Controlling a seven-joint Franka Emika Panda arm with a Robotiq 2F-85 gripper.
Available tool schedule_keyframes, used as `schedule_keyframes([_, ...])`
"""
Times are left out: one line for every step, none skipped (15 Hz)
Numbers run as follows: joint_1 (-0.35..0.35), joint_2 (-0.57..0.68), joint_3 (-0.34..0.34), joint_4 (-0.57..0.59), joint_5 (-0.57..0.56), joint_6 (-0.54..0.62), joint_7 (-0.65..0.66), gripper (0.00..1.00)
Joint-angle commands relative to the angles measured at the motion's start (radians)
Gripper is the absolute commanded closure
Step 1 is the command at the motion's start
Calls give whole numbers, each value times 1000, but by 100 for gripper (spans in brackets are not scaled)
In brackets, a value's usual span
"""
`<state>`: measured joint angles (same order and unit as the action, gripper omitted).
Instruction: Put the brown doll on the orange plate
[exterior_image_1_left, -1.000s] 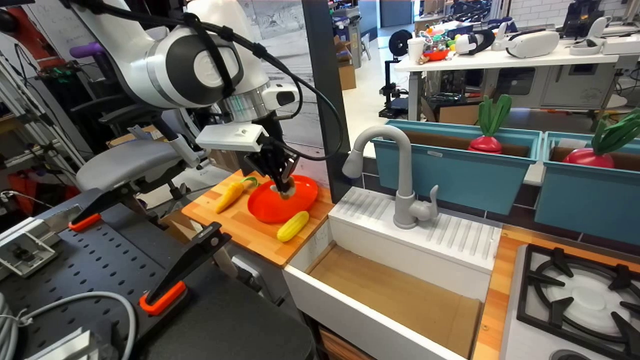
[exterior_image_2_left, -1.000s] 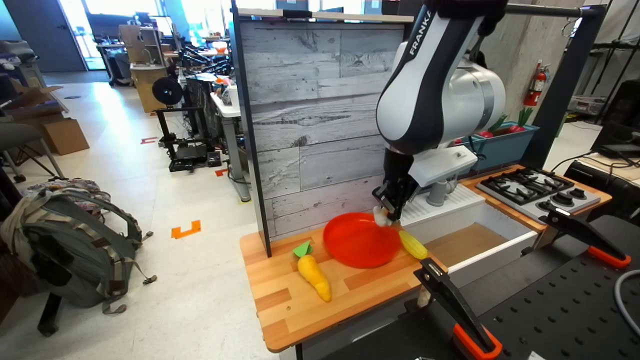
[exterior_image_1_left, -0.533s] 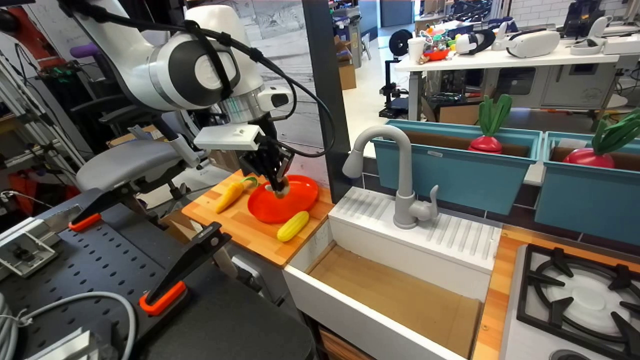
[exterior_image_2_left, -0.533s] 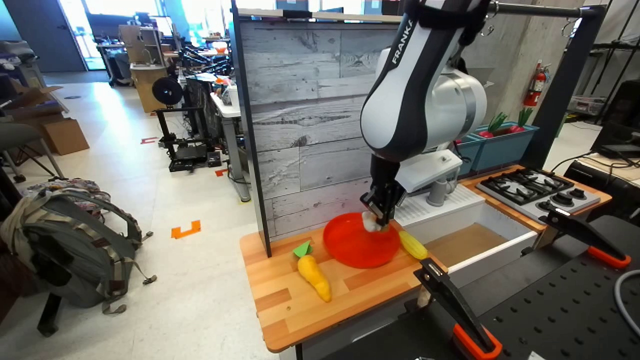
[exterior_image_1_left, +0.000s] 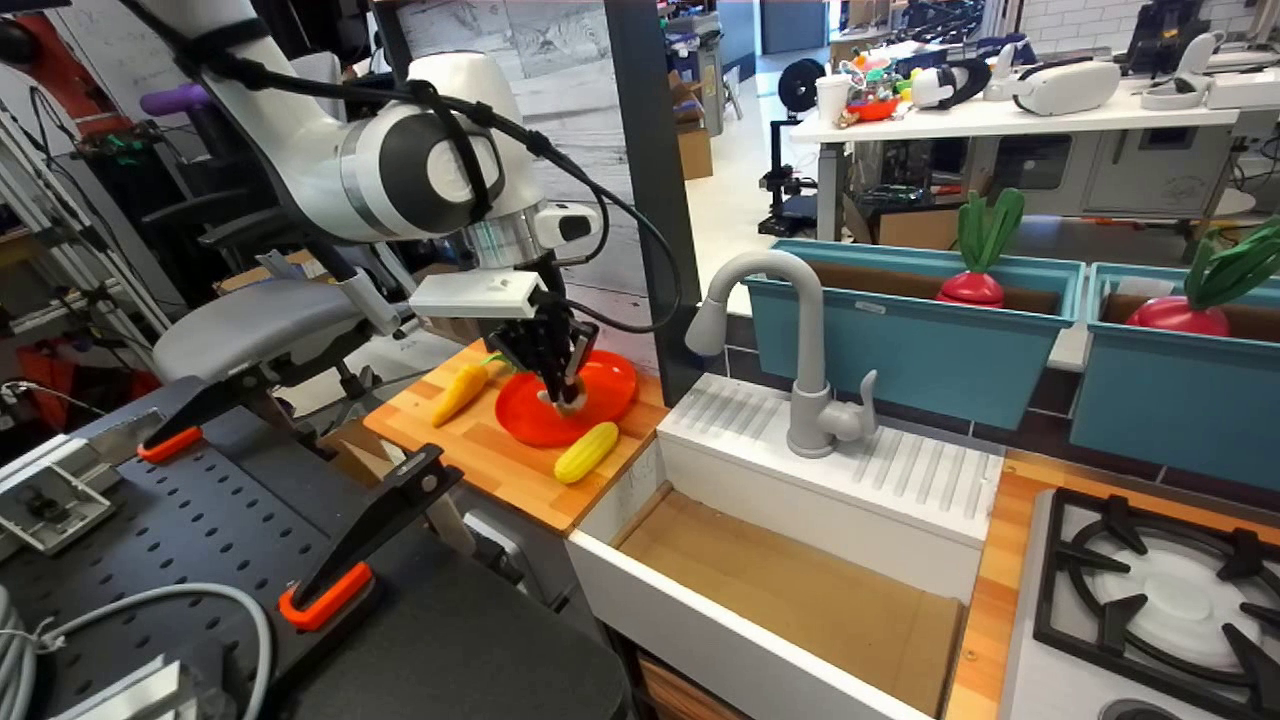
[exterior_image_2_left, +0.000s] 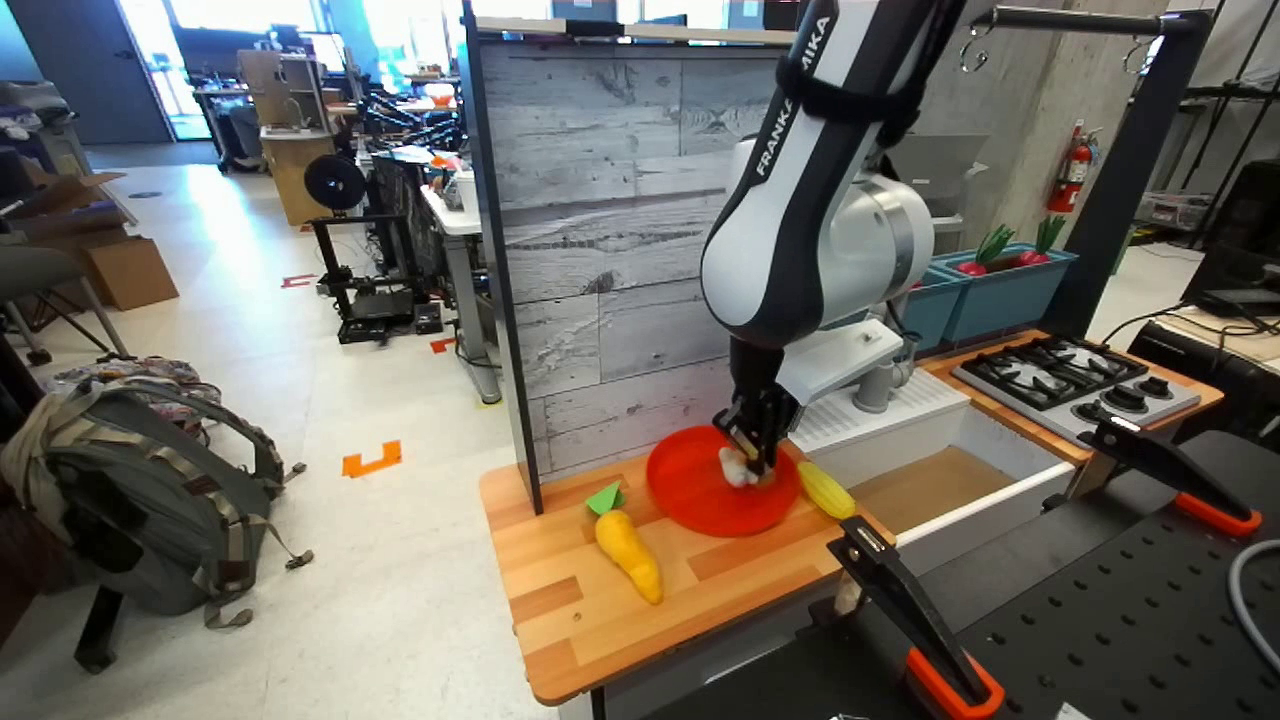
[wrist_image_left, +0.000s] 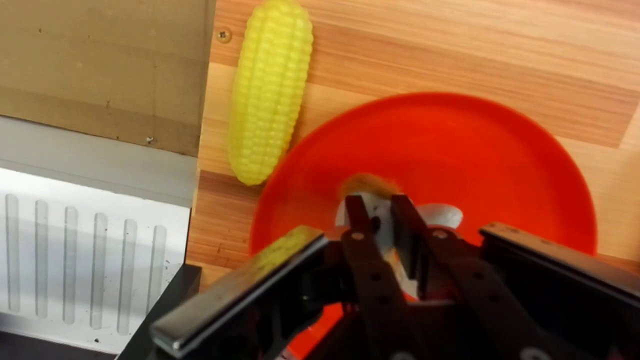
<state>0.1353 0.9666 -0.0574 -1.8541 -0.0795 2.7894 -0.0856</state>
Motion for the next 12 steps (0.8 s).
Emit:
schedule_keyframes([14, 35, -10, 60, -32, -46, 27, 52])
schedule_keyframes([13, 38, -9, 63, -34, -41, 25, 44])
schedule_keyframes([16, 35, -10, 62, -38, -37, 25, 38])
schedule_keyframes([16, 31, -9, 59, -40, -34, 24, 29])
schedule_keyframes([13, 14, -2, 40, -41, -26, 20, 23])
schedule_keyframes([12, 4, 1, 28, -42, -21, 18, 15])
schedule_keyframes([11, -15, 5, 6, -42, -14, 15, 8])
schedule_keyframes([9, -32, 9, -12, -42, -16, 10, 1])
schedule_keyframes([7, -58, 14, -40, -41, -5, 9, 0])
schedule_keyframes([1, -86, 23, -69, -39, 4, 4, 0])
schedule_keyframes([-10, -118, 36, -104, -36, 19, -6, 0])
schedule_keyframes([-22, -153, 50, -141, -28, 44, -10, 0])
